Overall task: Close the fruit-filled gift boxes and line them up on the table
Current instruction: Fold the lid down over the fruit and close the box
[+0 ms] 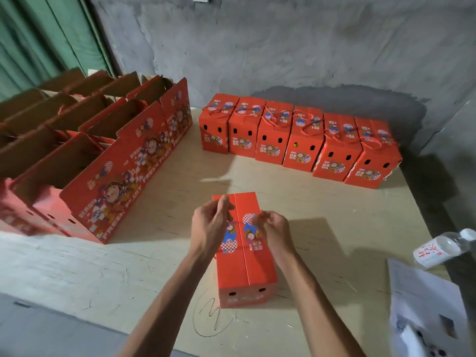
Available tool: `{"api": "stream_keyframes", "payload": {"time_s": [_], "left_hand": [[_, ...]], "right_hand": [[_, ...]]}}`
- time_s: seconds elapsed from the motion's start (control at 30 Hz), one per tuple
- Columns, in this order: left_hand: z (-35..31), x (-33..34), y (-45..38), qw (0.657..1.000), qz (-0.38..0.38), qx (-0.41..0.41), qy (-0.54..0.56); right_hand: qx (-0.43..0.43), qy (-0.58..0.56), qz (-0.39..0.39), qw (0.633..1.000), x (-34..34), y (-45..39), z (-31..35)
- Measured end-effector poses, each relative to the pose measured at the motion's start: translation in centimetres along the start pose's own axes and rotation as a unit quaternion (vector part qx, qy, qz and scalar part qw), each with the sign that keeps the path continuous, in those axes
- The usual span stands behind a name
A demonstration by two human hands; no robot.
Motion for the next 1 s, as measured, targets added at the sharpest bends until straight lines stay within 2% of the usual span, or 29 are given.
{"api": "stream_keyframes", "payload": {"time_s": [0.07, 0.13, 0.3, 0.4, 0.53, 0.83, 0.9, 1.0], "left_hand": [[-1.5, 0.7, -0.5, 1.0, 0.007, 0.009, -0.003], [-2.3, 1.0, -0.8, 0.998, 0.013, 0.025, -0.051], [-3.3, -0.5, -1.4, 0.977, 0.007, 0.109, -0.182], [-3.4, -0.6, -2.3, 0.989, 0.022, 0.062, -0.135], [-6.4, -0.3, -3.8, 0.986, -0.018, 0.092, -0.14], [-9.6, -5.8, -9.6, 0.989, -0.118, 0.085, -0.031], [-9.6, -7.3, -11.0, 0.989, -0.116, 0.088, -0.024], [-9.3, -9.3, -13.8, 0.994, -0.066, 0.082, -0.013]], "right_hand": [[-0.032, -0.019, 0.063, 0.997, 1.9, 0.2, 3.2], [-0.048, -0.034, 0.109, 0.992, 3.9, 0.3, 5.6], [-0.054, 0.014, 0.137, 0.989, 5.4, 0.9, 7.8], [-0.061, 0.042, 0.14, 0.987, 5.5, 1.1, 8.6], [-0.068, 0.023, 0.178, 0.981, 6.5, 0.6, 11.3], [-0.113, 0.034, 0.161, 0.98, 12.5, -5.2, 18.5], [-0.118, 0.046, 0.156, 0.979, 14.2, -6.6, 19.9], [-0.128, 0.067, 0.138, 0.98, 16.8, -9.4, 22.1]]}}
Point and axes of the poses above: each hand's wrist, its own y-axis away from the middle knuckle, its own x-axis out of the palm, z = x × y, the point moved 7 cm from there along -y, towards the middle knuckle, and after that the axes turned 9 degrees about y, right-handed, at the moved point
